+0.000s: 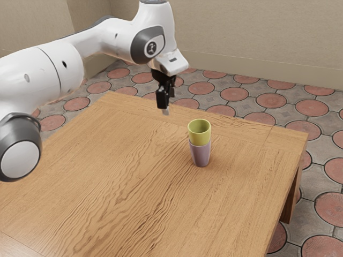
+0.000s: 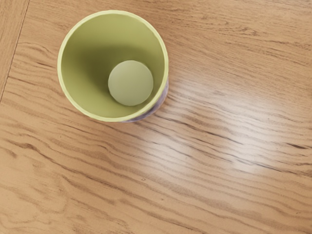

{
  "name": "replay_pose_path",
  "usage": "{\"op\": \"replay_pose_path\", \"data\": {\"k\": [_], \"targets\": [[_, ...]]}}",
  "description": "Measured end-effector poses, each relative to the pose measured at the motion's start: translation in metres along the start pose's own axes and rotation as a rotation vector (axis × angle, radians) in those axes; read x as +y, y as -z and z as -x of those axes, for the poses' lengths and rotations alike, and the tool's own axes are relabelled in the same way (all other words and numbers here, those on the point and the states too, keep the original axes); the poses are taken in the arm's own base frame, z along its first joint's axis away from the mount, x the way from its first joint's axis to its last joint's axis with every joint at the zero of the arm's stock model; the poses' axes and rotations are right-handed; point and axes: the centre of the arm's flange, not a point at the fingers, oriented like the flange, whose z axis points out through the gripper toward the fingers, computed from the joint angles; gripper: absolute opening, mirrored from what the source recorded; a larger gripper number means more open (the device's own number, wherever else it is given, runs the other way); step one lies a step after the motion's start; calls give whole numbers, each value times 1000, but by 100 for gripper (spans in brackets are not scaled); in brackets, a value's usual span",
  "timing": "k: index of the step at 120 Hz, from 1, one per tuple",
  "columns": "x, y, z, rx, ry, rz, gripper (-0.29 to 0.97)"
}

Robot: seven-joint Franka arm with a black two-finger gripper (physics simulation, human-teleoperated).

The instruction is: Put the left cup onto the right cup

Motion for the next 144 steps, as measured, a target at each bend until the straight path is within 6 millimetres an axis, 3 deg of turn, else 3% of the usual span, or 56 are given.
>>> {"op": "replay_pose_path", "data": {"k": [24,53,117,144], "targets": [[13,16,18,-49,20,15,68],[27,51,40,-82,58,5,68],[59,110,137,-119,199,-2,68],[53,115,175,-133,268,1,68]]}}
